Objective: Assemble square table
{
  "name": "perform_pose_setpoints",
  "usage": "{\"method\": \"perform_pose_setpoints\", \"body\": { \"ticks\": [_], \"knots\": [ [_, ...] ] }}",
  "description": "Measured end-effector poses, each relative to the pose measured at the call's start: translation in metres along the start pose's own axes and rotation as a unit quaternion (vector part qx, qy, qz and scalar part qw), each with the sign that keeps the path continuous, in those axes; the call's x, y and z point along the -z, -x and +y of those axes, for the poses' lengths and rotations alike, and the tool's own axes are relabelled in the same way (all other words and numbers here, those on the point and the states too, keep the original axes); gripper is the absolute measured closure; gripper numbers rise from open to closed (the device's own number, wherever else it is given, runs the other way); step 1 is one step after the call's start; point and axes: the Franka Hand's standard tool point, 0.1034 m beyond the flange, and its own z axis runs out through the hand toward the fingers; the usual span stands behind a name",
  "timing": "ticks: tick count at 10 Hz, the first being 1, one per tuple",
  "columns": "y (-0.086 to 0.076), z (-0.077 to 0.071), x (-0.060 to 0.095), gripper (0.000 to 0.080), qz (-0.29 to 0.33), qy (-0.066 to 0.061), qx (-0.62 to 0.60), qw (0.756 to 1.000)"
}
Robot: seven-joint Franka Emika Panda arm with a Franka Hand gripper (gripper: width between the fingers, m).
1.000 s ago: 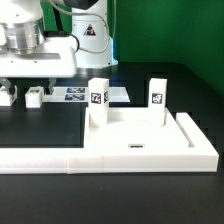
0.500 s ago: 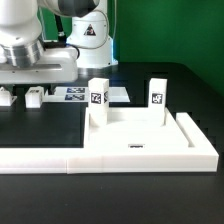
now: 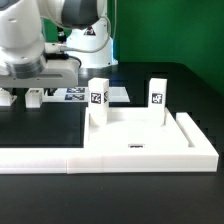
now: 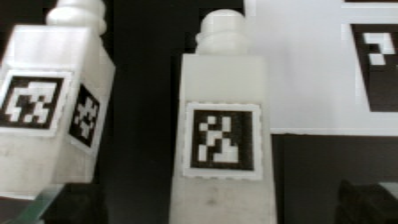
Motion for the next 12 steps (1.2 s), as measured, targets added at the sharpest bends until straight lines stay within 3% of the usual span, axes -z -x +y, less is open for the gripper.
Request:
{"method": "perform_pose_setpoints", "body": {
  "ticks": [12],
  "knots": [
    [0.01,0.003,-0.02,0.0151,-0.055,-0.013,0.005,0.998]
  ]
}}
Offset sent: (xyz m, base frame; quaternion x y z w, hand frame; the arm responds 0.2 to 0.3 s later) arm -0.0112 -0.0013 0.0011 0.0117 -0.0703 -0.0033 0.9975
